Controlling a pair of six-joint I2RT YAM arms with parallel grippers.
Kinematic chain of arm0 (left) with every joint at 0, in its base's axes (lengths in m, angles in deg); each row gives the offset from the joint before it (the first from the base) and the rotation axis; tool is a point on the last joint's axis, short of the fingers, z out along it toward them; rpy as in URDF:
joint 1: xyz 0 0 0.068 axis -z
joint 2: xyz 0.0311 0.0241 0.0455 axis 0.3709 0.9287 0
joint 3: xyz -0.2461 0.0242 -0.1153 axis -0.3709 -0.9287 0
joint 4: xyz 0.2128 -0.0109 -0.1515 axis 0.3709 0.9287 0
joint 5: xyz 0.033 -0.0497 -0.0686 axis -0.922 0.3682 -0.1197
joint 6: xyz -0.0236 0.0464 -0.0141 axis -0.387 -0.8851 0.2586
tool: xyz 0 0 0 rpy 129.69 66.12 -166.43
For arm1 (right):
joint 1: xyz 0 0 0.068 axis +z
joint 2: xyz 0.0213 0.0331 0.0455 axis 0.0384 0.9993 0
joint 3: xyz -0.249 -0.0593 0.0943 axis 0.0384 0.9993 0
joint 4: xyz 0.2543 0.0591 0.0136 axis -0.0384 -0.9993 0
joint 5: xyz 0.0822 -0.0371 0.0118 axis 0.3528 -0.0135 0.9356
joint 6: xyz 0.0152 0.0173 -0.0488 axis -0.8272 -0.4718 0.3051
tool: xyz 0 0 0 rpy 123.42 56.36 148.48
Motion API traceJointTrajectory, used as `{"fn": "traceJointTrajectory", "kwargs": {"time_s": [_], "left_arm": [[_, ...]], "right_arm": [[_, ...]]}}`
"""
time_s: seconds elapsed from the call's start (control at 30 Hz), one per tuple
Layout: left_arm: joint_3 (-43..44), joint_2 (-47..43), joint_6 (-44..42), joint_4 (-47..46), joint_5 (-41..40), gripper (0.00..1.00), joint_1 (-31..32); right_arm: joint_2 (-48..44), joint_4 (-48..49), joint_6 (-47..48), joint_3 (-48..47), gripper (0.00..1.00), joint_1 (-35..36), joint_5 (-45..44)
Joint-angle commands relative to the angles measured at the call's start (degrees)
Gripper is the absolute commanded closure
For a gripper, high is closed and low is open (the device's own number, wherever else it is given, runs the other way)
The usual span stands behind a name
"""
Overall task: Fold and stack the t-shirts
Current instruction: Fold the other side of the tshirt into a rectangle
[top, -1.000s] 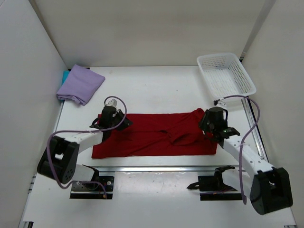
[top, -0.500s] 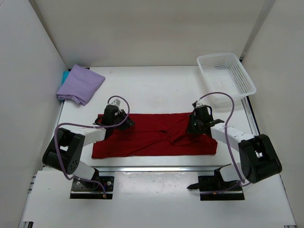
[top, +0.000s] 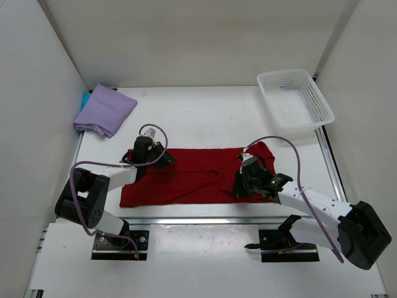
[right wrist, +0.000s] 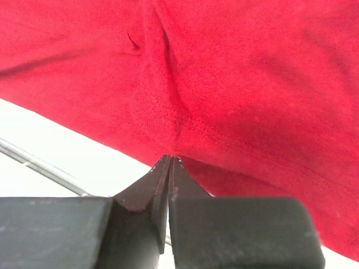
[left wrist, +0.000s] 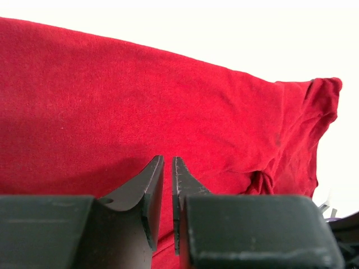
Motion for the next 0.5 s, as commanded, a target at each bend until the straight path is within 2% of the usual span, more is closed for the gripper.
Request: {"fn": "traceJointTrajectory", "kwargs": {"time_s": [0.0,0.1,0.23,0.33,0.4,0.47], "left_arm": [[-0.6,-3.8,0.6,-1.9,1.6,0.77,-0.5],[-0.3,-5.2,0.8,-1.6,0.8,0.77,0.4],[1.3,-3.4,1.3,-1.7,-0.2,0.76,2.2],[3.8,-0.7,0.7,-1.3,-0.2,0.77,2.8],[4.4,0.7,1.2,-1.4,0.2,0.77,2.2],[4.5,1.8,2.1,-2.3,0.8,0.77,0.7]], "right_arm": [[-5.3,-2.6,-3.7,-1.4,1.0,0.2,-4.6],[-8.3,-2.7,-1.1,-2.0,1.0,-7.2,-6.9],[-6.4,6.4,2.1,-1.9,1.0,-23.1,0.6],[0.7,10.8,5.5,-6.6,0.88,-28.8,2.6],[5.0,14.2,7.6,-8.7,0.75,-31.3,2.7],[7.8,16.7,7.3,-11.4,0.69,-33.8,4.1]]}}
